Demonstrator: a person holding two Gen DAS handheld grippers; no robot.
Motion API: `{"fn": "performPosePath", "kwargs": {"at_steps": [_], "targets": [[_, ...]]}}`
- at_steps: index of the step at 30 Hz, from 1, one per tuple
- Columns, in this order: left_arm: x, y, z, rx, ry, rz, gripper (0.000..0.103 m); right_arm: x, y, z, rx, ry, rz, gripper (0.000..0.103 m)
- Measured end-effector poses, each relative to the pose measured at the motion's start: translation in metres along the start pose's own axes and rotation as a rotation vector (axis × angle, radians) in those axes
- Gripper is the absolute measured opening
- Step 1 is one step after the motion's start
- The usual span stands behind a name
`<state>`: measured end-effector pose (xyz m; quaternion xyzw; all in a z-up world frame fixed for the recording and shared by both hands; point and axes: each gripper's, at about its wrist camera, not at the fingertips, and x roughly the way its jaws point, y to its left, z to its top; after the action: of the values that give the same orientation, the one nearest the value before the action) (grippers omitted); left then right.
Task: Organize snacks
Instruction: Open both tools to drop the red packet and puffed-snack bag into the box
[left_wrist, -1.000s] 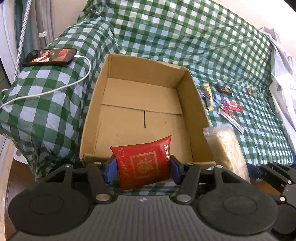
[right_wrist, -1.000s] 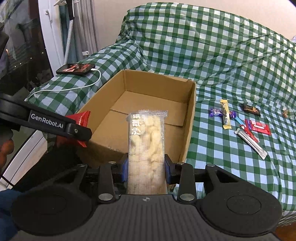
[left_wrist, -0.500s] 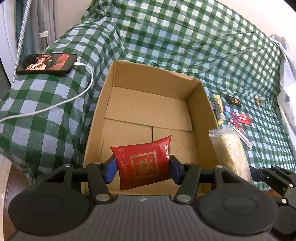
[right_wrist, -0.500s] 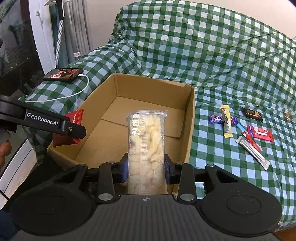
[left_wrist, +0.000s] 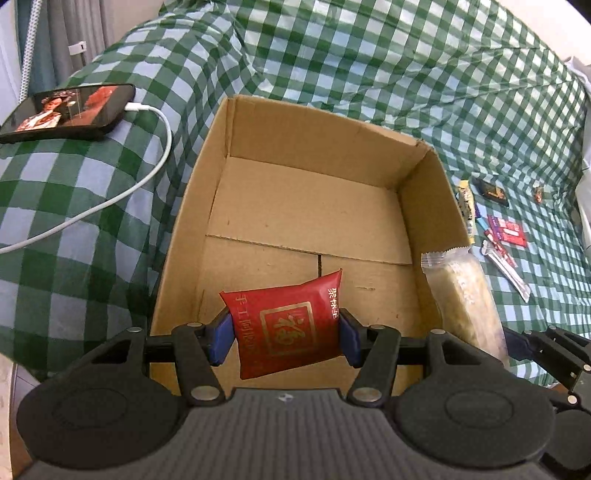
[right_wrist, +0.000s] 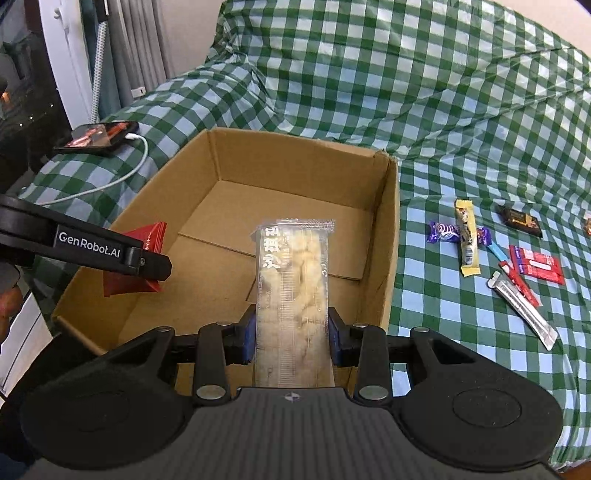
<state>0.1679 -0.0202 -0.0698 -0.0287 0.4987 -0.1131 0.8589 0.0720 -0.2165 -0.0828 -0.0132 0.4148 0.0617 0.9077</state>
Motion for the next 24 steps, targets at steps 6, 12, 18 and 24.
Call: {"fn": "performPosePath", "kwargs": {"at_steps": [6, 12, 18, 24], "targets": [[0.018, -0.001, 0.006, 0.011, 0.019, 0.012, 0.063, 0.018, -0.006, 0.004, 0.005, 0.024, 0.004, 0.038], [0.032, -0.001, 0.008, 0.021, 0.038, 0.029, 0.063, 0.032, -0.011, 0.008, 0.006, 0.043, 0.012, 0.038], [0.044, -0.001, 0.012, 0.028, 0.044, 0.054, 0.064, 0.043, -0.011, 0.012, 0.008, 0.048, 0.005, 0.038], [0.03, -0.002, 0.017, 0.019, -0.005, 0.063, 0.103, 0.042, -0.014, 0.022, 0.049, 0.024, 0.014, 0.048]]}}
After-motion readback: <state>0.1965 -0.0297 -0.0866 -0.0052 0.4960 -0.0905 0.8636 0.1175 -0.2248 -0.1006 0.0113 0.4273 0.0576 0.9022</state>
